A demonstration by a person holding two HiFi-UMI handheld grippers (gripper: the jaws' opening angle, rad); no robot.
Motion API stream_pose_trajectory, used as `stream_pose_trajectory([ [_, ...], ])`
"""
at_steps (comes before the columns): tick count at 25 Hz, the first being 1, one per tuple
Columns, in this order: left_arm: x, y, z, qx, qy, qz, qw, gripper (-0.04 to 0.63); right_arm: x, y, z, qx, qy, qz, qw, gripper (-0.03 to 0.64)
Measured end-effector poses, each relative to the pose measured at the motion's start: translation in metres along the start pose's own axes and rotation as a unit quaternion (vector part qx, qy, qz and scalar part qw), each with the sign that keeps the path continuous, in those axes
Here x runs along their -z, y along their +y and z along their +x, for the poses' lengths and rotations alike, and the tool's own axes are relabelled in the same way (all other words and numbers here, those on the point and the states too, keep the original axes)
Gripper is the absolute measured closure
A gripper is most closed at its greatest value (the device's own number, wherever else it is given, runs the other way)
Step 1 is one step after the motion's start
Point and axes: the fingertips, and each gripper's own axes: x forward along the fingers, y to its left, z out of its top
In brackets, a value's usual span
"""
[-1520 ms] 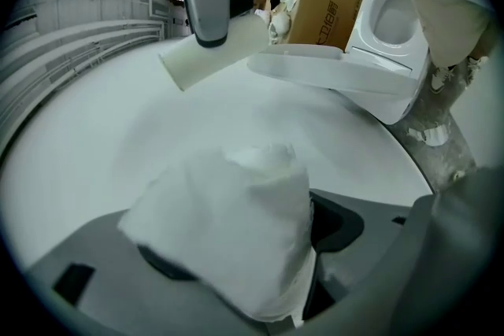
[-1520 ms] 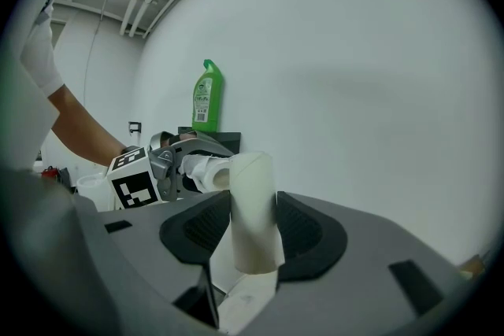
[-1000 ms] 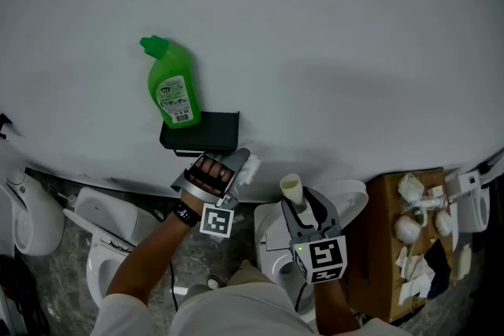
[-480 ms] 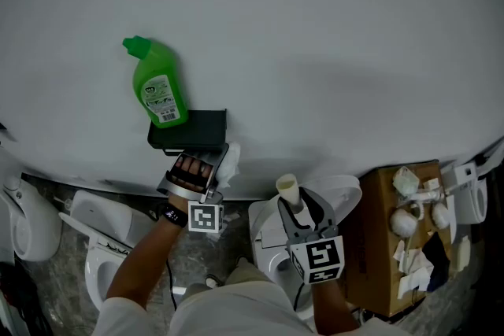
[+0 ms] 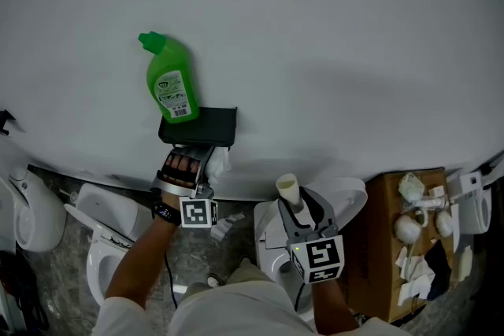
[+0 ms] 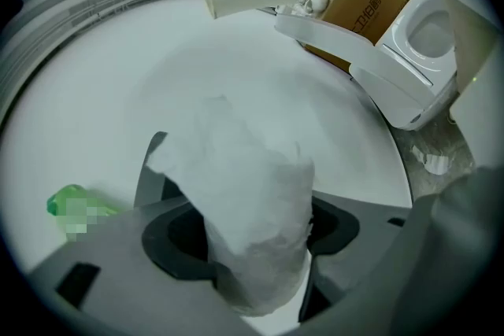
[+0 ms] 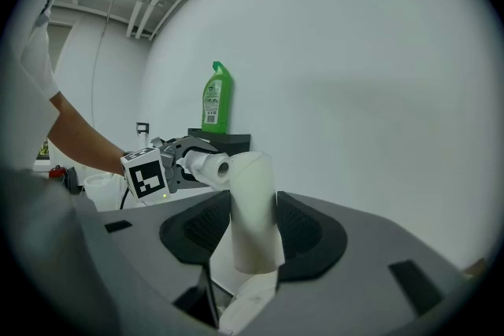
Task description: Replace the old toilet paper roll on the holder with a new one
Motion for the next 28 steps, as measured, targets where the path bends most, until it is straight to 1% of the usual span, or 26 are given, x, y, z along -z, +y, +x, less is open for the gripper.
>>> stream_pose_trajectory([
  [8, 0.017, 0.001, -0.007, 0.002, 0.017, -0.022, 0.9996, 0.291, -0.003, 0.005, -0.009, -0.001, -0.003, -0.002, 1.0, 0.433],
  [11, 0.023, 0.0, -0.011, 0.006, 0.022, -0.028, 0.9994, 0.291, -0.001, 0.004, -0.016, -0.002, -0.003, 0.004, 1.0, 0.433],
  [17, 0.03, 0.0, -0.013, 0.009, 0.029, -0.031, 0.9991, 0.291, -0.006, 0.01, -0.024, -0.03, -0.026, 0.03, 0.999, 0.431],
  [23, 0.027, -0.001, -0.016, 0.019, 0.029, -0.037, 0.9987, 0.287, -0.001, 0.013, -0.034, -0.032, -0.025, 0.034, 0.999, 0.433],
  [28, 0.025, 0.0, -0.017, 0.034, 0.023, -0.071, 0.9966, 0.264, -0.001, 0.014, -0.037, -0.033, -0.023, 0.035, 0.999, 0.433],
])
